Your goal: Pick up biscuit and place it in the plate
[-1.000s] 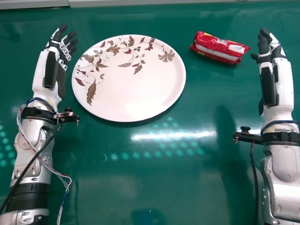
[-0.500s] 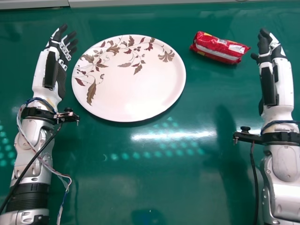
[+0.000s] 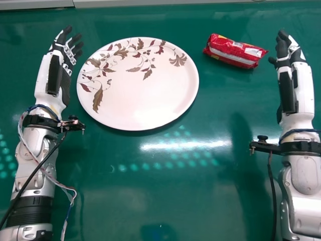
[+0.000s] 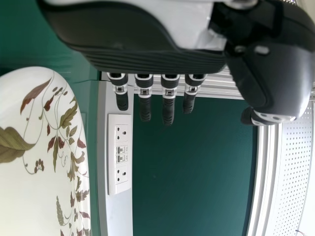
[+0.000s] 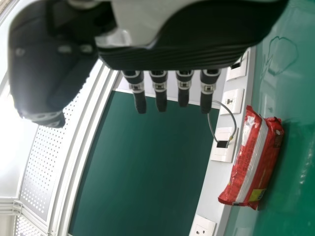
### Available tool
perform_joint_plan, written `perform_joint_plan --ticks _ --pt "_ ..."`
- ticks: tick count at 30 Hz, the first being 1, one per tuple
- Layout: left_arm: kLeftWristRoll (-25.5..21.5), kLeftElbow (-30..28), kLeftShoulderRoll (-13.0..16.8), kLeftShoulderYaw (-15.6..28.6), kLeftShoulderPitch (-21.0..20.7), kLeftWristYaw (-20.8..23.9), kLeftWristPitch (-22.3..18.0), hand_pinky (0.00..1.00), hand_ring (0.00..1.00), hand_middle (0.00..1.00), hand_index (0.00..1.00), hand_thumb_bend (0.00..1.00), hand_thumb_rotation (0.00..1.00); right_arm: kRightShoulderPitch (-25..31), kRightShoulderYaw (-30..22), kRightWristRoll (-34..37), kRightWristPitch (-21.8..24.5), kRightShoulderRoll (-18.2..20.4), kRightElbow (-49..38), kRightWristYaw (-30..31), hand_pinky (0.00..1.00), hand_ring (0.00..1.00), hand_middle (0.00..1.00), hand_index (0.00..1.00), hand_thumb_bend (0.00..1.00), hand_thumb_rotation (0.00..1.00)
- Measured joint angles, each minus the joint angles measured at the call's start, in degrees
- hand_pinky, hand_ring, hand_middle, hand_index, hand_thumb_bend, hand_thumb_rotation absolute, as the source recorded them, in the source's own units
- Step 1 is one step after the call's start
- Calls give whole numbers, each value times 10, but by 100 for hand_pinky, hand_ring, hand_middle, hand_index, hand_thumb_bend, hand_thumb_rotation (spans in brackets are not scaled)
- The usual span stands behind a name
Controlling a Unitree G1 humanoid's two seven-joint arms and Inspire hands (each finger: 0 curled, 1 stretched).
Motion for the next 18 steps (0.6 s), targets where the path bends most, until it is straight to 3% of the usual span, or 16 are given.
perform_joint_plan --ticks 18 --pt "0 0 0 0 0 0 0 100 95 94 100 56 81 0 0 0 0 0 0 0 92 100 100 98 79 60"
